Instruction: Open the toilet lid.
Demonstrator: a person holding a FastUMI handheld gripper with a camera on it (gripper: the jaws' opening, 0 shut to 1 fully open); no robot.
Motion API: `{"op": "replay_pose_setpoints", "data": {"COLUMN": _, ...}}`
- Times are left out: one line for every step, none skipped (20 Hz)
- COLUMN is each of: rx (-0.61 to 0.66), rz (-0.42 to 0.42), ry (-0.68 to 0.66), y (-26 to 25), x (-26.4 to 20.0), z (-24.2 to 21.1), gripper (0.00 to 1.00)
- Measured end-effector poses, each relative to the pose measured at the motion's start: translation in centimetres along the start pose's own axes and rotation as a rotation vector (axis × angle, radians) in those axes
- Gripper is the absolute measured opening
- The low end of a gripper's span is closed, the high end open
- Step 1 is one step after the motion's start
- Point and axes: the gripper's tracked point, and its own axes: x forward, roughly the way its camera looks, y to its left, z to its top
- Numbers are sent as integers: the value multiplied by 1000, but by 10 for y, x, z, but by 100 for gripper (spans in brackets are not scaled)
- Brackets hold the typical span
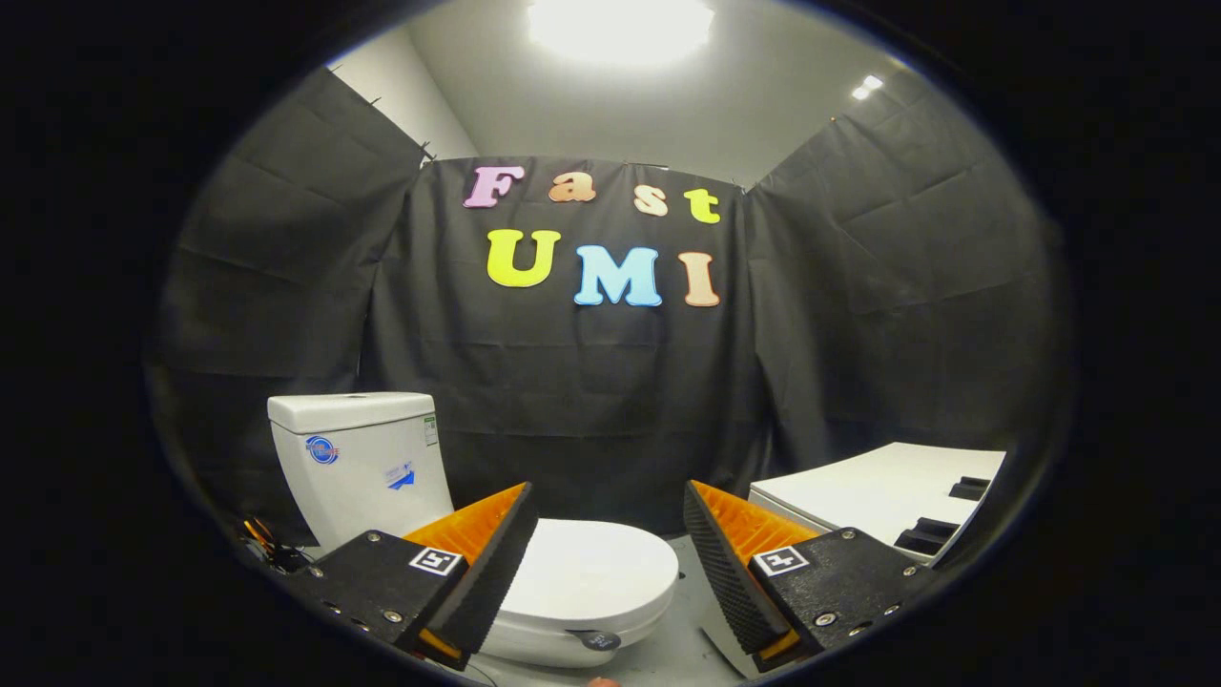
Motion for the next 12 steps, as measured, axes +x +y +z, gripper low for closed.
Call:
{"op": "replay_pose_setpoints", "data": {"rx": 26, "rz": 6, "ry": 6, "y": 1, "x": 2, "z": -5, "gripper": 95}}
{"op": "replay_pose_setpoints", "data": {"rx": 61, "rz": 6, "ry": 11, "y": 1, "x": 4, "z": -11, "gripper": 95}}
{"op": "replay_pose_setpoints", "data": {"rx": 102, "rz": 6, "ry": 18, "y": 2, "x": 5, "z": -18, "gripper": 95}}
{"op": "replay_pose_setpoints", "data": {"rx": 141, "rz": 7, "ry": 26, "y": 2, "x": 6, "z": -25, "gripper": 95}}
{"op": "replay_pose_setpoints", "data": {"rx": 174, "rz": 2, "ry": 35, "y": 2, "x": 5, "z": -34, "gripper": 95}}
{"op": "replay_pose_setpoints", "data": {"rx": 200, "rz": -5, "ry": 46, "y": 0, "x": 6, "z": -41, "gripper": 95}}
{"op": "replay_pose_setpoints", "data": {"rx": 223, "rz": -10, "ry": 61, "y": -1, "x": 7, "z": -51, "gripper": 95}}
{"op": "replay_pose_setpoints", "data": {"rx": 244, "rz": -15, "ry": 77, "y": -2, "x": 8, "z": -59, "gripper": 94}}
{"op": "replay_pose_setpoints", "data": {"rx": 264, "rz": -21, "ry": 92, "y": -4, "x": 9, "z": -66, "gripper": 94}}
{"op": "replay_pose_setpoints", "data": {"rx": 285, "rz": -25, "ry": 105, "y": -6, "x": 10, "z": -72, "gripper": 94}}
{"op": "replay_pose_setpoints", "data": {"rx": 312, "rz": -27, "ry": 117, "y": -7, "x": 11, "z": -79, "gripper": 94}}
{"op": "replay_pose_setpoints", "data": {"rx": 347, "rz": -28, "ry": 129, "y": -8, "x": 13, "z": -85, "gripper": 95}}
